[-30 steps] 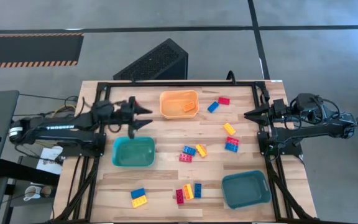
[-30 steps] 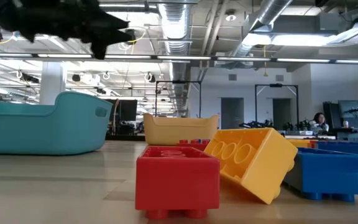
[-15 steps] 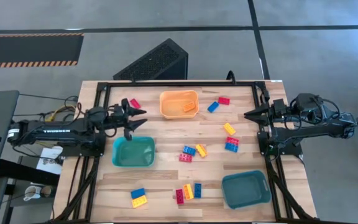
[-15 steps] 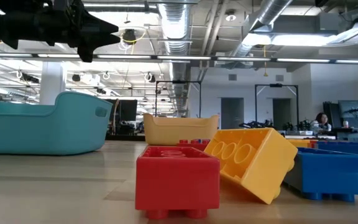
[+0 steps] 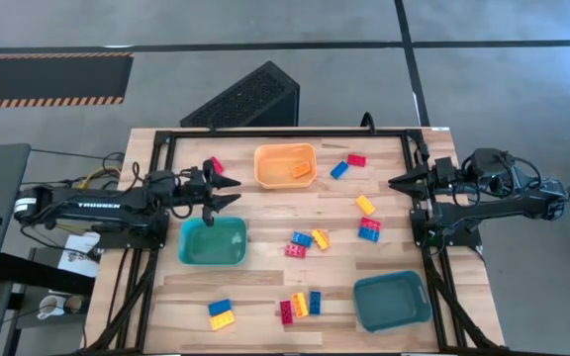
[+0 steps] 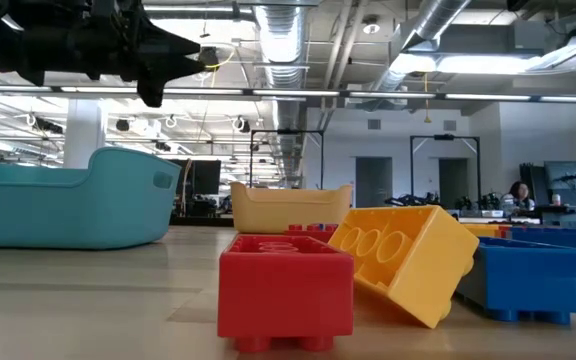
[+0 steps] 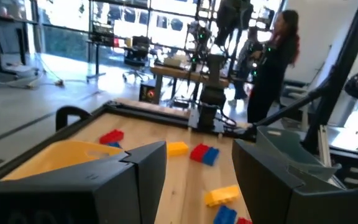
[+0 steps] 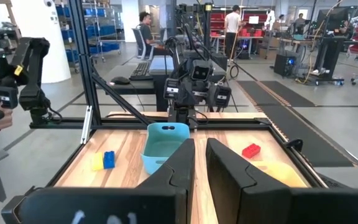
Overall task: Sort & place blocks by color
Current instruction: Put the red game piece into the blue bin
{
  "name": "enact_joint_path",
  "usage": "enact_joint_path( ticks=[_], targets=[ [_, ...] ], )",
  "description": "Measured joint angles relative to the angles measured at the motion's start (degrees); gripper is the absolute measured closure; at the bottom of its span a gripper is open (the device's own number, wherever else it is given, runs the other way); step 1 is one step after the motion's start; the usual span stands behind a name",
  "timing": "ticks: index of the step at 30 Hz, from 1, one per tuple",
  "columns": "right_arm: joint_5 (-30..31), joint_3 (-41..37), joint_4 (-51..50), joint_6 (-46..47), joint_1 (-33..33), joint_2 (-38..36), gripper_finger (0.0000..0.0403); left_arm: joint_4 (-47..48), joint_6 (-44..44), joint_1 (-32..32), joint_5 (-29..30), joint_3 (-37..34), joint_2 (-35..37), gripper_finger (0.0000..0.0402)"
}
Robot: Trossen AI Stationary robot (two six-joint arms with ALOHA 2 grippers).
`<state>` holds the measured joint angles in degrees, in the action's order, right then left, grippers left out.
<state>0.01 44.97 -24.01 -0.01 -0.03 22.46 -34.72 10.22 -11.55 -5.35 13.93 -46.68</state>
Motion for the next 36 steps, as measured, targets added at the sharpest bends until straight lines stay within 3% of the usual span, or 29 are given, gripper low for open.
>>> enact_joint_path(
  ticks=[5, 14, 26, 36],
  targets=[
    [0.00, 0.00, 0.00, 0.02, 0.00, 0.00, 0.0336, -0.61, 1.49, -0.02, 4.20, 0.00, -3.15, 0.0233],
    [-0.01, 0.00, -0.02, 0.00, 0.01, 0.01, 0.0336, -2.74, 3.13, 0.00, 1.51, 0.02, -4.43, 0.0233],
    [0.00, 0.00, 0.00, 0.02, 0.00, 0.01, 0.0336, -12.53, 1.44, 0.00, 1.70, 0.09, -4.43, 0.0233],
    [0.00, 0.00, -0.05, -0.03, 0.00, 0.02, 0.0336, -12.94, 1.42, 0.00, 4.55, 0.22, -4.43, 0.0233]
  ],
)
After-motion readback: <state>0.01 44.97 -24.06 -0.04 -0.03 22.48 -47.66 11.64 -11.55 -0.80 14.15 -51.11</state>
